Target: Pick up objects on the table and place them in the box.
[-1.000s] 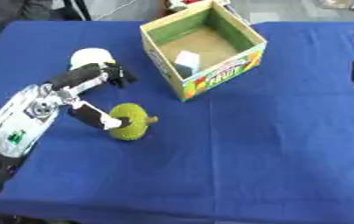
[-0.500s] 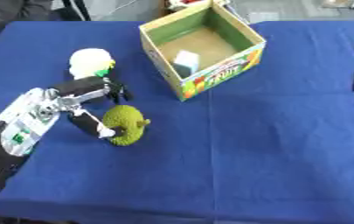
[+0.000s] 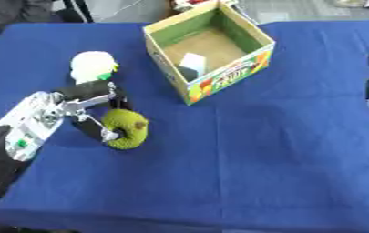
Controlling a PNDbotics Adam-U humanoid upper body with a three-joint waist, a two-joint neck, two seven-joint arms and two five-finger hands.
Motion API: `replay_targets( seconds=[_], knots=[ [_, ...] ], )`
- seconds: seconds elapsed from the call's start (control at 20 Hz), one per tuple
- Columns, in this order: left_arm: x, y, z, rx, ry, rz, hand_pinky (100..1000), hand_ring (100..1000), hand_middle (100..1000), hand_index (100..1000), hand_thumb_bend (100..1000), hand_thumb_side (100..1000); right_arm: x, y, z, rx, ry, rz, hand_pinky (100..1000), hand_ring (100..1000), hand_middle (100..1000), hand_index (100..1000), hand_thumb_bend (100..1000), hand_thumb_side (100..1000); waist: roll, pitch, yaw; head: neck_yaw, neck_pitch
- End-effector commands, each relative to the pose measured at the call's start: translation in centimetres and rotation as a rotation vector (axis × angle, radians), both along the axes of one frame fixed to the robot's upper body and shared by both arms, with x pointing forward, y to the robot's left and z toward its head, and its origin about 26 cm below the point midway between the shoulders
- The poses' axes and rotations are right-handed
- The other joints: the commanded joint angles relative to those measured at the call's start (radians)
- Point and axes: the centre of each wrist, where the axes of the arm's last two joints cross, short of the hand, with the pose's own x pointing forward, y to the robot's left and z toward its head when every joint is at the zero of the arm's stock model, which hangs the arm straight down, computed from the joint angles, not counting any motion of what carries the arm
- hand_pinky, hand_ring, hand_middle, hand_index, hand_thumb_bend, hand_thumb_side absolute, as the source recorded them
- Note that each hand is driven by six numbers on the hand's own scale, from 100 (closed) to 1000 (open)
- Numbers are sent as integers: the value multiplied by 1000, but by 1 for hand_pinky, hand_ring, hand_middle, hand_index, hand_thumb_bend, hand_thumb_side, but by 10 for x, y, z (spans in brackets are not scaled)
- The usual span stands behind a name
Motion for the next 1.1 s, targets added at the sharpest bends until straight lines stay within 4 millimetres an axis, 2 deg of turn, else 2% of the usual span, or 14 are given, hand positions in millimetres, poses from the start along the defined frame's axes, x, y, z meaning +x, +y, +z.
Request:
replay_targets(
  seconds=[0.05,0.45,0.7,0.9,1.1],
  knots=[
    [-3,2,23,-11,-91,-2,556,424,411,561,277,100,-2,-2,9,-1,-28,-5,769,819,760,852,100,323,-1,-17,0,-1,5],
    [-14,-7,76,-52,-231,-57,542,400,384,536,235,100,-2,-2,6,-1,-16,-10,768,818,760,851,100,333,1,-20,-3,-3,5],
    [-12,-9,115,-49,-354,-30,553,408,390,527,235,100,-2,-1,3,1,-7,-8,767,818,759,851,100,336,2,-24,-10,-3,5],
    [10,-17,140,-52,-454,24,567,478,452,544,246,100,-2,2,2,-1,2,5,767,818,759,848,100,341,3,-27,-25,2,0],
    [49,-38,140,-21,-472,46,590,500,476,576,276,100,-2,6,0,-3,8,24,768,818,759,845,100,343,1,-26,-46,8,-4]
  ],
)
